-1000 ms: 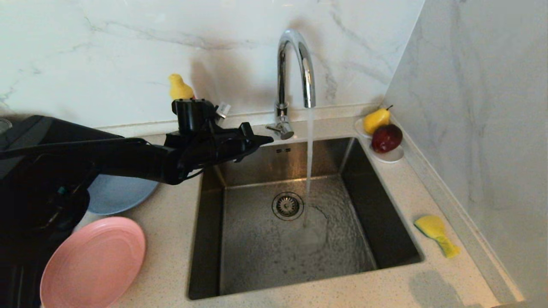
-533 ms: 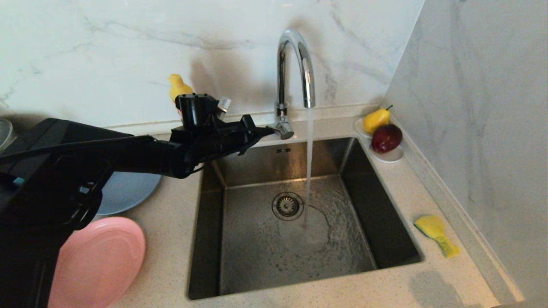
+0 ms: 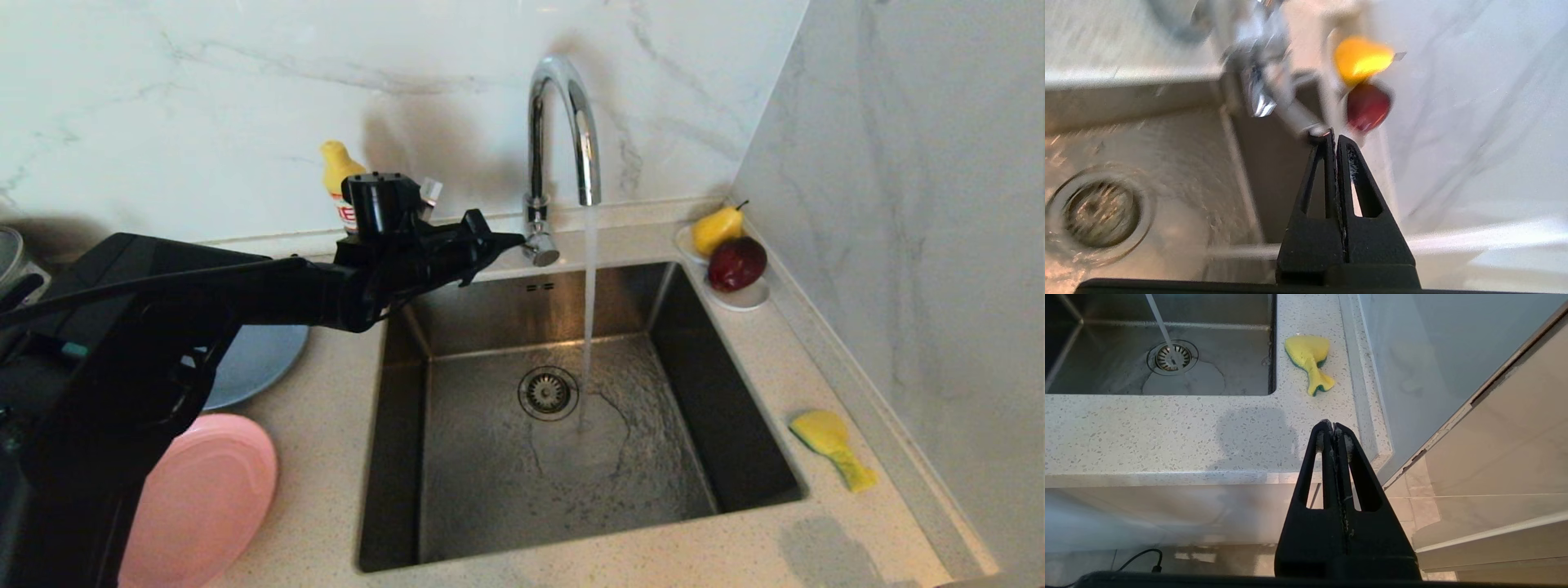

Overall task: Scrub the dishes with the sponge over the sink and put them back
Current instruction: Turn off the faucet

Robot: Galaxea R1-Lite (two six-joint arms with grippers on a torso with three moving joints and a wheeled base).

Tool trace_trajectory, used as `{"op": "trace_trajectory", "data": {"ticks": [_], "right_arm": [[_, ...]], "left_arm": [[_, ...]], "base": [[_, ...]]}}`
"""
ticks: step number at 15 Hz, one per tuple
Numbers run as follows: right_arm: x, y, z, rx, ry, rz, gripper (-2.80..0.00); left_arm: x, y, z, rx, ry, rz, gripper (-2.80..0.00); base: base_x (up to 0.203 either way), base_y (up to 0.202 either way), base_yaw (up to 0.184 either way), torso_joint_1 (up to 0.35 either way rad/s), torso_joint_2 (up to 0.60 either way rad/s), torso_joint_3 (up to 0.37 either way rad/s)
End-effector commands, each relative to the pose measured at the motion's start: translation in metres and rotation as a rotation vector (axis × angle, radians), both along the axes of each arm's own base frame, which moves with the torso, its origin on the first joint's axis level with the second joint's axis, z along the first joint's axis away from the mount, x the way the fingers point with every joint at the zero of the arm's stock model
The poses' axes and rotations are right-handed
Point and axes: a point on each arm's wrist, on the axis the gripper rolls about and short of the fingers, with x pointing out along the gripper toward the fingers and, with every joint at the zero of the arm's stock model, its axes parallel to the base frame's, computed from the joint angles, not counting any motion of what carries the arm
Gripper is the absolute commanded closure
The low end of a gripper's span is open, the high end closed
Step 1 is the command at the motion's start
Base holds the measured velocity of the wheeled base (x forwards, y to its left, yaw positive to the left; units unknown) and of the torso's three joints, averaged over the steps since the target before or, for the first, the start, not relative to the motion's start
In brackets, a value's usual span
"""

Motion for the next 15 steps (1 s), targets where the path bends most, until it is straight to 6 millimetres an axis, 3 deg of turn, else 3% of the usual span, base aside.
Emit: {"op": "trace_trajectory", "data": {"ticks": [1, 4, 10, 15], "right_arm": [[0.0, 0.0, 0.0, -0.001, 0.001, 0.001, 0.0], [0.0, 0.0, 0.0, -0.001, 0.001, 0.0, 0.0], [0.0, 0.0, 0.0, -0.001, 0.001, 0.0, 0.0], [0.0, 0.0, 0.0, -0.001, 0.001, 0.001, 0.0]], "left_arm": [[0.009, -0.002, -0.004, -0.015, 0.001, 0.002, 0.0], [0.013, -0.001, -0.009, -0.016, 0.004, 0.007, 0.0], [0.021, 0.019, 0.003, -0.025, -0.027, 0.049, 0.0], [0.006, 0.026, 0.01, -0.018, -0.009, 0.051, 0.0]], "base": [[0.0, 0.0, 0.0, 0.0, 0.0, 0.0], [0.0, 0.0, 0.0, 0.0, 0.0, 0.0], [0.0, 0.0, 0.0, 0.0, 0.0, 0.0], [0.0, 0.0, 0.0, 0.0, 0.0, 0.0]]}}
